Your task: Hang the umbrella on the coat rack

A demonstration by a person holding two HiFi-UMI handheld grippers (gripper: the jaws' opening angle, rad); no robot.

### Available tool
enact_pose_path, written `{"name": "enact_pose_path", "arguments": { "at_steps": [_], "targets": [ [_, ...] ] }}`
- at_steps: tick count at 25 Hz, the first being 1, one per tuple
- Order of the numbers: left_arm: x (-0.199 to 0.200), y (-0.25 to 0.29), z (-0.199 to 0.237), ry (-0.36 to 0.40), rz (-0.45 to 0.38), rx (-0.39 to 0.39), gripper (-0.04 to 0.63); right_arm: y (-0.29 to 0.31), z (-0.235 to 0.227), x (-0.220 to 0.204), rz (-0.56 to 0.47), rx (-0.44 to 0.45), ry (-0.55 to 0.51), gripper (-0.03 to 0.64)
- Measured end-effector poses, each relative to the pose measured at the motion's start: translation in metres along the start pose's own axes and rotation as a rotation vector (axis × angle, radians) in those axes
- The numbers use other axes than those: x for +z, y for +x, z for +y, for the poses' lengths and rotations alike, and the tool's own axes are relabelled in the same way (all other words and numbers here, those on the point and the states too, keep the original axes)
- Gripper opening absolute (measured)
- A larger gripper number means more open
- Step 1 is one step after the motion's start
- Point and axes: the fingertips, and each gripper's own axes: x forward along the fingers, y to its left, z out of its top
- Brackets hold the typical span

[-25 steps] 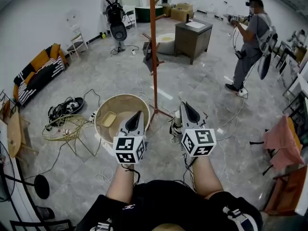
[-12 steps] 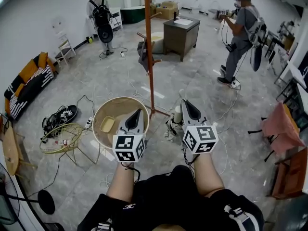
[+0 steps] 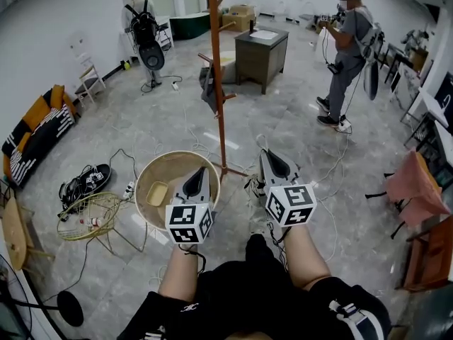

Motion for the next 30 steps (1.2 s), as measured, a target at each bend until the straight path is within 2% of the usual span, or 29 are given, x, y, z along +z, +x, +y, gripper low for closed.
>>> {"name": "enact_pose_path", "arguments": {
  "at_steps": [6, 16, 22, 30],
  "targets": [
    [0.004, 0.042, 0.034, 0.019, 0.0, 0.034, 0.018, 0.058, -0.015, 0.0, -0.017, 0.024, 0.014, 0.021],
    [0.035, 0.19, 0.071, 0.042, -0.033, 0.091, 0.018, 0.19, -0.075, 0.014, -0.031, 0.151, -0.032, 0.021],
    [0.046, 0.284, 0.083, 0.031, -0.025, 0.149, 0.018, 0.272, -0.131, 0.022, -0.023, 0.226, -0.016, 0.021],
    [0.049, 0.394, 0.083, 0.034, 0.005, 0.196, 0.018, 0.354, -0.207, 0.004, 0.022, 0.295, 0.0, 0.021]
  ]
}}
